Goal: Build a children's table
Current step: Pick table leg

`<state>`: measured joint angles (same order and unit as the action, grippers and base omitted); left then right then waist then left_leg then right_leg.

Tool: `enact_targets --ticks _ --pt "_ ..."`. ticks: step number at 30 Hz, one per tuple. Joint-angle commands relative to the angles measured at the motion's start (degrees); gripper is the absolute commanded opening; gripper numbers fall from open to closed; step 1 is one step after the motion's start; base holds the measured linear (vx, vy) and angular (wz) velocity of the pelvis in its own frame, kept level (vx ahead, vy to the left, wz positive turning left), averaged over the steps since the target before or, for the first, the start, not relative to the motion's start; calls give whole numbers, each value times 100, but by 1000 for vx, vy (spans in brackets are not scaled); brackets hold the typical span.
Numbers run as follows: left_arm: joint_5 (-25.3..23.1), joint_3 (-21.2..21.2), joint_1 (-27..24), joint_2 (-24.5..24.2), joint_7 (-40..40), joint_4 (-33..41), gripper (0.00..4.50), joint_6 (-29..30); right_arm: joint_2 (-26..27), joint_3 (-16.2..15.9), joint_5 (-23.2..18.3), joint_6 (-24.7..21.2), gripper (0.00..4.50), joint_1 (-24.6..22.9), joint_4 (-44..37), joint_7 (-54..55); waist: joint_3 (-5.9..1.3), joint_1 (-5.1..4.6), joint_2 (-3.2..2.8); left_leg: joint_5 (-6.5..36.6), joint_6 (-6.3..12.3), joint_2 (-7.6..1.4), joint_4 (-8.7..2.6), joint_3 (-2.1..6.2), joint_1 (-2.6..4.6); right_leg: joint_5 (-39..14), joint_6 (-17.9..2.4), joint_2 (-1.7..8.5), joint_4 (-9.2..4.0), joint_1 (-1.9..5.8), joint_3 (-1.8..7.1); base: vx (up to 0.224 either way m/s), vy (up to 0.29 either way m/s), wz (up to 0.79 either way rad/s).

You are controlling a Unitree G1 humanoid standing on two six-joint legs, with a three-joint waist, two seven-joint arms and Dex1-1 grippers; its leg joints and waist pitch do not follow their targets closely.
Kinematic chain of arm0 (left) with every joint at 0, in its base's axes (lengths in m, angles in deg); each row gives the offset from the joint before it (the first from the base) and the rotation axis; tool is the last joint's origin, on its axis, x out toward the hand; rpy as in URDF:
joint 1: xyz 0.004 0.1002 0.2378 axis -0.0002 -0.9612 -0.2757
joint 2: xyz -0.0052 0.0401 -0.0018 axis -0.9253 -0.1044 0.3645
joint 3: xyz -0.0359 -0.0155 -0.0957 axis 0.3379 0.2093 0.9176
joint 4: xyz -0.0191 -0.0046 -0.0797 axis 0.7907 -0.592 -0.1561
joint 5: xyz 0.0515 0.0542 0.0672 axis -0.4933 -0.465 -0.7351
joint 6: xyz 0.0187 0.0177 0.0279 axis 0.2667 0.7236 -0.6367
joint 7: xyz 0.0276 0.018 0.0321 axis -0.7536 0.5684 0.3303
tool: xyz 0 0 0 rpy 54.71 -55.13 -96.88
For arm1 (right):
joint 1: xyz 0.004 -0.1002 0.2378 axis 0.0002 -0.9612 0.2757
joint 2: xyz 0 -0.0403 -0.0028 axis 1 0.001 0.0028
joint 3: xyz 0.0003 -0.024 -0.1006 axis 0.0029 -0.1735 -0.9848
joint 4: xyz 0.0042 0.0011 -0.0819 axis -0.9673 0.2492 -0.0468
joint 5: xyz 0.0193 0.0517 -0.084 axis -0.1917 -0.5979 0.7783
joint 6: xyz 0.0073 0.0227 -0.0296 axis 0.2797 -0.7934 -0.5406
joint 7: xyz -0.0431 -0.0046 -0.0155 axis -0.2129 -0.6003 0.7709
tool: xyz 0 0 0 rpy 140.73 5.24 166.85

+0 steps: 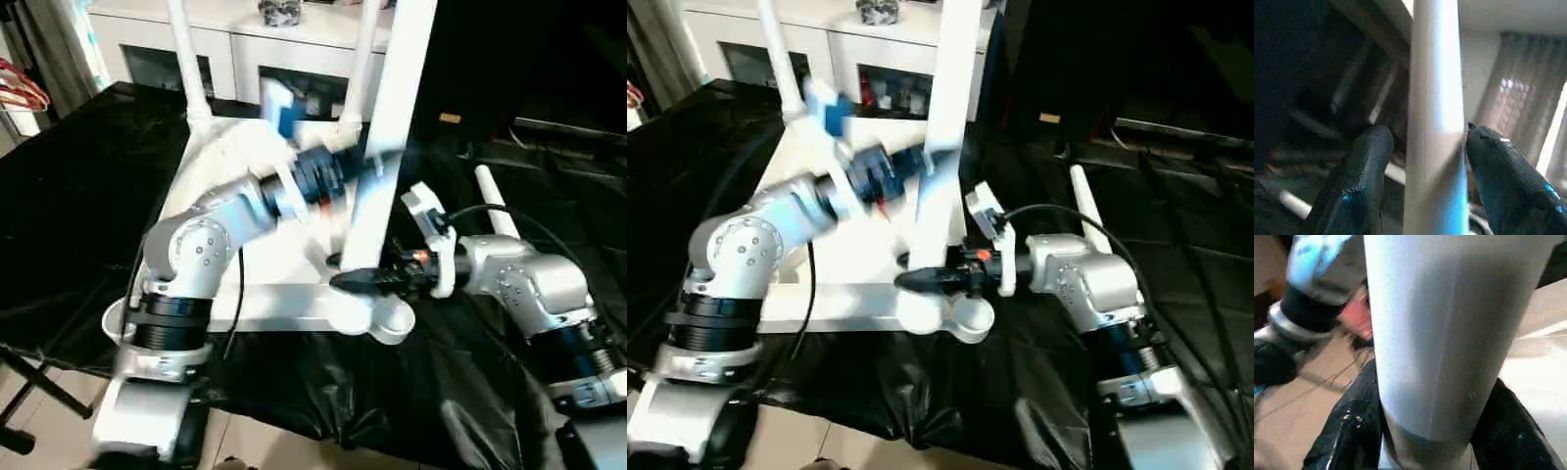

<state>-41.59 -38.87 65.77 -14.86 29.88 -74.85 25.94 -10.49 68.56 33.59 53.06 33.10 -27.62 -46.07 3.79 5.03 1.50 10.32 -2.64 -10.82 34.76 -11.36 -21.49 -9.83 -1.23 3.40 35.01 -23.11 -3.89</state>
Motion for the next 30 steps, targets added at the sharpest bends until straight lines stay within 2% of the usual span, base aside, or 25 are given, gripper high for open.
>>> enact_targets --ticks 1,5,6,8,9,10,11,12,14,18,19,20,22,26,27,28,29,30 --pt "-238 -4 -19 -44 112 78 284 -278 53 272 18 240 189 -29 -139 325 -450 6 56 740 148 -251 -346 142 95 -1523 -971 469 -443 308 274 0 0 0" --pt "-563 -210 -316 -251 57 233 284 -373 237 517 83 440 189 -241 -277 895 -448 6 56 688 110 -269 -364 144 98 -1505 -876 476 -424 298 286 0 0 0" --pt "-785 -377 -450 -399 -23 304 284 -500 254 555 184 457 189 -302 -328 1150 -448 4 31 694 100 -261 -365 140 106 -1504 -885 467 -425 289 282 0 0 0" --pt "-1068 -666 -672 -644 -212 411 284 -609 264 603 365 521 189 -405 -413 1524 -447 -4 27 693 55 -267 -380 145 111 -1501 -828 458 -417 281 287 0 0 0" --pt "-1413 -1016 -845 -915 -401 457 284 -775 257 637 540 548 189 -441 -413 1831 -443 -6 18 748 21 -261 -381 136 119 -1559 -811 463 -431 271 292 0 0 0" --pt "-1711 -1370 -1007 -1184 -605 481 284 -892 231 653 705 602 189 -473 -407 2063 -440 -15 -32 787 -29 -256 -395 150 118 -1626 -756 453 -436 268 291 0 0 0" --pt "-2027 -1725 -1172 -1446 -783 479 284 -1032 212 684 835 626 189 -509 -407 2307 -444 -9 -48 805 -56 -269 -408 168 135 -1644 -727 459 -436 255 289 0 0 0" --pt "-2274 -1992 -1302 -1630 -915 450 284 -1173 190 711 946 647 189 -533 -401 2502 -426 -39 -26 879 -101 -256 -417 147 130 -1691 -688 442 -438 250 303 0 0 0" --pt "-2551 -2302 -1491 -1791 -1060 338 284 -1340 160 755 1053 704 189 -595 -422 2698 -431 -36 -78 990 -198 -255 -416 147 158 -1738 -661 453 -447 236 314 0 0 0" --pt "-2767 -2614 -1662 -1923 -1295 257 284 -1503 86 728 1144 711 189 -698 -531 2806 -429 -49 -72 1182 -240 -254 -429 147 150 -1647 -787 452 -447 259 317 0 0 0" --pt "-2924 -2914 -1743 -2021 -1563 126 284 -1646 -13 625 1260 731 189 -809 -616 2798 -424 -45 -74 1194 -228 -255 -428 150 155 -1640 -807 456 -452 258 316 0 0 0" --pt "-2924 -2914 -1743 -2021 -1563 126 284 -1646 -13 625 1260 731 189 -809 -616 2798 -423 -42 -64 1181 -212 -252 -430 146 151 -1629 -792 452 -454 264 319 0 0 0" --pt "-3089 -3113 -1707 -2017 -1634 -205 284 -1811 -60 542 1345 730 189 -900 -698 2834 -412 -62 -88 1264 -198 -233 -425 138 153 -1767 -770 447 -479 262 325 0 0 0" --pt "-3377 -3287 -1545 -2013 -1748 -785 245 -2038 -57 512 1356 712 189 -947 -793 2873 -421 -86 -101 1317 -204 -233 -428 153 156 -1833 -739 447 -489 264 314 0 0 0" --pt "-3426 -3315 -1523 -2021 -1786 -864 226 -2050 -58 509 1359 719 189 -955 -806 2882 -422 -103 -120 1337 -210 -235 -430 160 157 -1818 -761 450 -489 264 315 0 0 0" --pt "-3460 -3326 -1509 -2017 -1789 -918 226 -2070 -59 508 1361 718 189 -959 -809 2895 -424 -122 -115 1359 -212 -241 -428 164 155 -1792 -806 458 -485 270 313 0 0 0" --pt "-3506 -3340 -1495 -2011 -1767 -990 206 -2105 -58 513 1362 710 189 -964 -811 2913 -426 -129 -114 1357 -209 -243 -426 161 157 -1764 -834 460 -482 268 314 0 0 0" --pt "-3602 -3370 -1449 -1986 -1712 -1184 206 -2196 -47 538 1345 668 189 -982 -830 2945 -425 -147 -146 1357 -204 -239 -422 165 150 -1728 -880 459 -473 274 314 0 0 0"
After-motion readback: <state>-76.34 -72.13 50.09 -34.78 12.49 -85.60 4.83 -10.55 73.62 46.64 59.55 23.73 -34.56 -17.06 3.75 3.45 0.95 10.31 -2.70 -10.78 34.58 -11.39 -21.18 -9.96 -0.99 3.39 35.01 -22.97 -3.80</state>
